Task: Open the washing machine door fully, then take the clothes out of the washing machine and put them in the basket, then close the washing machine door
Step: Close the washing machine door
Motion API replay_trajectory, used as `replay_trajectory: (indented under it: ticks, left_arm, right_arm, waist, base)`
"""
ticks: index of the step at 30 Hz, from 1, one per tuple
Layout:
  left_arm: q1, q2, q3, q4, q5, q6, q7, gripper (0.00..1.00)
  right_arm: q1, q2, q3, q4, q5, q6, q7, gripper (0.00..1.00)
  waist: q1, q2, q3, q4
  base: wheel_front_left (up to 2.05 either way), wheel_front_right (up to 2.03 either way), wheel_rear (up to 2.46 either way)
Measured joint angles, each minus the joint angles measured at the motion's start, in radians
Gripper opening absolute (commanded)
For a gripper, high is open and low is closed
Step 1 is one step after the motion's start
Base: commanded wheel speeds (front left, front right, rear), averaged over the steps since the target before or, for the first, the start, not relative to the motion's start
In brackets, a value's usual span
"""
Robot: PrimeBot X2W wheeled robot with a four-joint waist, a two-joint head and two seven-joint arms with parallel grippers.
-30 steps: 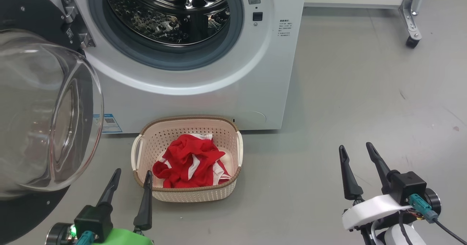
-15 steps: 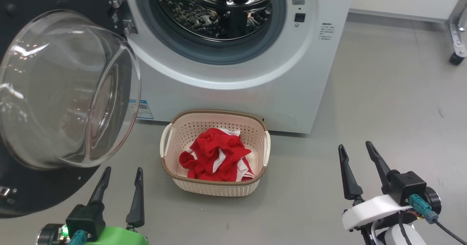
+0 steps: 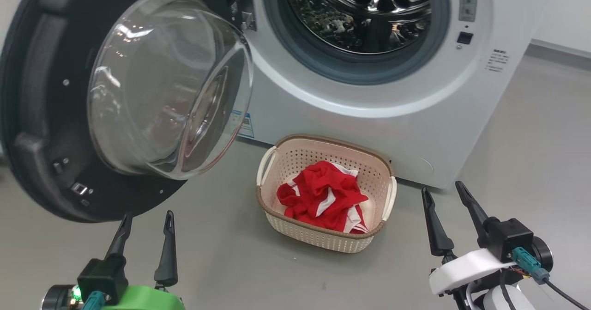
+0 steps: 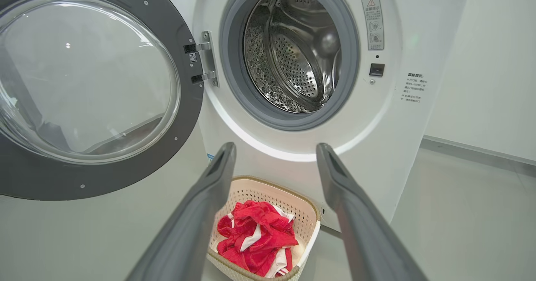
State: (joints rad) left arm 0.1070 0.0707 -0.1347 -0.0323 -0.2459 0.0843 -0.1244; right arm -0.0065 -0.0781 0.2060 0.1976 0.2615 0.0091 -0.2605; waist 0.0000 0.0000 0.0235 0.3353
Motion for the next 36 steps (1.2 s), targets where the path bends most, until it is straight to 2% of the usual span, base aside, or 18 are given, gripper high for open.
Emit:
replay_trajectory:
  ticks: [12, 30, 31, 33, 36]
  left_arm:
    - [0.008, 0.002, 0.018, -0.002, -0.01, 0.001, 0.009, 1.0]
    - [0.032, 0.005, 0.028, -0.006, -0.017, 0.003, 0.009, 1.0]
    - [0.032, 0.005, 0.029, -0.007, -0.017, 0.003, 0.009, 0.64]
    - [0.032, 0.005, 0.031, -0.011, -0.023, 0.003, 0.009, 0.0]
    - [0.032, 0.004, 0.032, -0.015, -0.051, 0.003, 0.009, 0.0]
  right_arm:
    - [0.015, 0.008, 0.027, 0.014, 0.0, 0.007, 0.0, 1.0]
    - [0.015, 0.012, 0.032, 0.032, 0.0, 0.007, 0.0, 1.0]
    - [0.015, 0.012, 0.032, 0.032, 0.0, 0.007, 0.0, 1.0]
    - [0.015, 0.012, 0.032, 0.032, 0.0, 0.007, 0.0, 1.0]
    - [0.015, 0.013, 0.032, 0.032, 0.0, 0.007, 0.0, 1.0]
  waist:
    - [0.0, 0.0, -0.019, 0.15]
    - [0.0, 0.0, -0.03, 0.161]
    - [0.0, 0.0, -0.03, 0.161]
    - [0.0, 0.0, -0.03, 0.16]
    - [0.0, -0.0001, -0.029, 0.159]
  base:
    - [0.0, 0.0, 0.0]
    - [0.0, 0.0, 0.0]
    - [0.0, 0.0, 0.0]
    - [0.0, 0.0, 0.0]
    - [0.0, 0.0, 0.0]
